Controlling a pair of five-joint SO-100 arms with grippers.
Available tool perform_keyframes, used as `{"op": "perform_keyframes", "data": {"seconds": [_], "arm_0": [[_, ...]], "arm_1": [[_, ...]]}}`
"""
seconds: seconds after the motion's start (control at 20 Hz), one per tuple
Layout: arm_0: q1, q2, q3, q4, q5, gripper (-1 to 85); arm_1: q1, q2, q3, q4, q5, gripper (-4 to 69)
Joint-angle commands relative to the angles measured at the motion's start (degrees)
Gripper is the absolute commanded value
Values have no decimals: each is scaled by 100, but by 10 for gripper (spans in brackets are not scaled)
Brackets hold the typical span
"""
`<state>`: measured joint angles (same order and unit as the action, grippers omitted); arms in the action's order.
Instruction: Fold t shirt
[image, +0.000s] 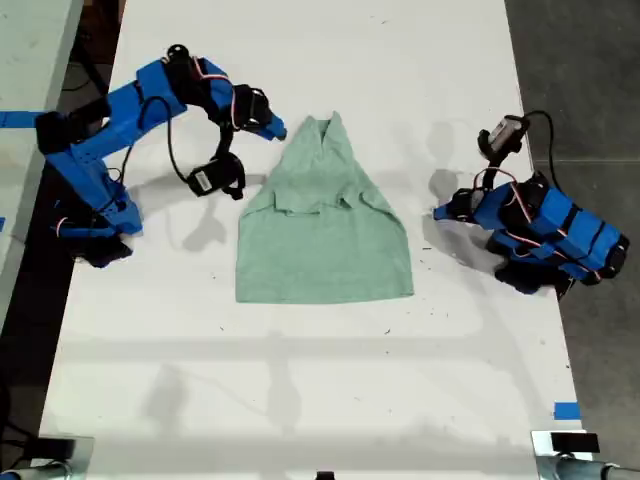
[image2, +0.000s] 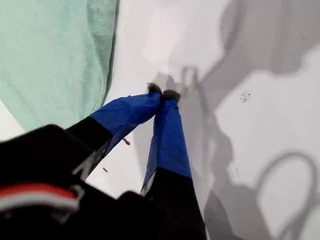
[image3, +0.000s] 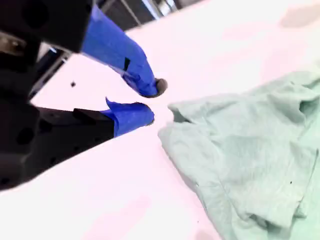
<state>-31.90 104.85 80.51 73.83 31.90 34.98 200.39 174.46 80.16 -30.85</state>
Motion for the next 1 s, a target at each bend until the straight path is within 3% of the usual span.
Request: {"op": "perform_keyframes", "data": {"seconds": [0.0, 0.15, 0.25, 0.35, 0.5, 0.65, 0.7, 0.75, 0.85, 0.95], "arm_0": [[202, 3858, 3261, -1538, -413, -2], [255, 7444, 7005, -2329, -633, -2], [158, 9756, 9316, -2496, -141, -2], [-352, 10143, 10626, -2584, 70, -2], [-510, 10134, 10573, -2391, 97, -2], [-817, 10134, 10661, -2206, -439, 6], [-853, 10134, 10670, -2171, -483, 64], [-861, 10134, 10696, -2162, -510, 168], [-949, 10134, 10723, -2118, -580, 202], [-940, 10134, 10723, -2127, -580, 200]], "arm_1": [[-18, 53, 158, -70, 26, 12], [-18, 53, 158, -70, 26, 12], [-9, 53, 158, -70, 26, 12], [-26, 53, 149, -62, 26, 12], [9, 53, 176, -88, -105, 12], [26, 53, 176, -88, -105, 12], [18, 53, 176, -88, -97, 12], [9, 53, 176, -88, -88, 35], [18, 53, 158, -53, -26, 127], [35, 53, 141, 0, 53, 159]]}}
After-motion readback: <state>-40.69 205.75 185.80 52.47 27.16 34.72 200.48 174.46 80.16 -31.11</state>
